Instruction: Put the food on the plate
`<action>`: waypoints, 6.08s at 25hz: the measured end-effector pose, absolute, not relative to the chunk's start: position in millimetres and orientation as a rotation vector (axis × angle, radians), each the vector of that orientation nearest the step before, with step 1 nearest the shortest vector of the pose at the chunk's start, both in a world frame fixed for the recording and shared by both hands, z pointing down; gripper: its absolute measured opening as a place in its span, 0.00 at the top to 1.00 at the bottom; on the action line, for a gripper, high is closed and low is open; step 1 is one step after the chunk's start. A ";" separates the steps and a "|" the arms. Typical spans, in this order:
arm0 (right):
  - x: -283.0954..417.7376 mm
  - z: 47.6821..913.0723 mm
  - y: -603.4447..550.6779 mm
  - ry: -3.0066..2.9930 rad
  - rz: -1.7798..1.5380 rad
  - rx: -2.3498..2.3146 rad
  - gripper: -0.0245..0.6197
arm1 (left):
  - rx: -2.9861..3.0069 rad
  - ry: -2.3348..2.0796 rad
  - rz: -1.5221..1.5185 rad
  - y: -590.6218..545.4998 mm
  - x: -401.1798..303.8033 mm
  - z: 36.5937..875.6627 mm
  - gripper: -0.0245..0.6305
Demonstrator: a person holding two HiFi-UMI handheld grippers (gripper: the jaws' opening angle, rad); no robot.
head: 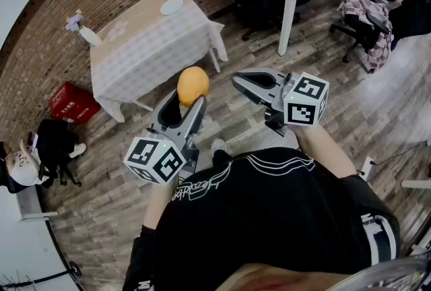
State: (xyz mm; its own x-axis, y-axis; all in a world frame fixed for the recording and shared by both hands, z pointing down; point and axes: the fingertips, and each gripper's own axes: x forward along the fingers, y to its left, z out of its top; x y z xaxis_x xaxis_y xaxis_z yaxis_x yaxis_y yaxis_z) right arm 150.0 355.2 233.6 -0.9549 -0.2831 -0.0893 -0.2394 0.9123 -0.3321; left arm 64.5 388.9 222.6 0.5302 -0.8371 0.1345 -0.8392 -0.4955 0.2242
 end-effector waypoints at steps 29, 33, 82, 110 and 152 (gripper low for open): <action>147.8 243.7 333.8 2.927 -0.492 -0.410 0.97 | 2.531 -1.382 -0.032 368.1 60.6 228.6 0.57; 141.1 247.3 309.2 2.923 -0.495 -0.442 0.97 | 2.536 -1.368 -0.030 346.7 53.1 232.9 0.57; -77.1 325.3 -164.5 2.892 -0.847 -0.656 0.97 | 2.341 -1.274 0.030 -130.9 -193.7 303.4 0.57; -115.6 392.1 -344.3 3.007 -1.002 -0.610 0.97 | 2.227 -1.318 0.110 -325.4 -219.5 363.5 0.57; -111.8 503.2 -383.6 3.022 -1.268 -0.731 0.97 | 2.066 -1.405 0.486 -408.9 -248.7 545.5 0.57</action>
State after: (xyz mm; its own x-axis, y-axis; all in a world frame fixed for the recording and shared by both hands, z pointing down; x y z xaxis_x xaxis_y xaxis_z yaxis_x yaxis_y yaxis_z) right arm -111.8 -383.6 503.2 -0.8829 -0.3064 0.3559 -0.4686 0.6245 -0.6248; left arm -248.7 -408.9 545.5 0.3763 -0.7117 0.5932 -0.9261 -0.2707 0.2626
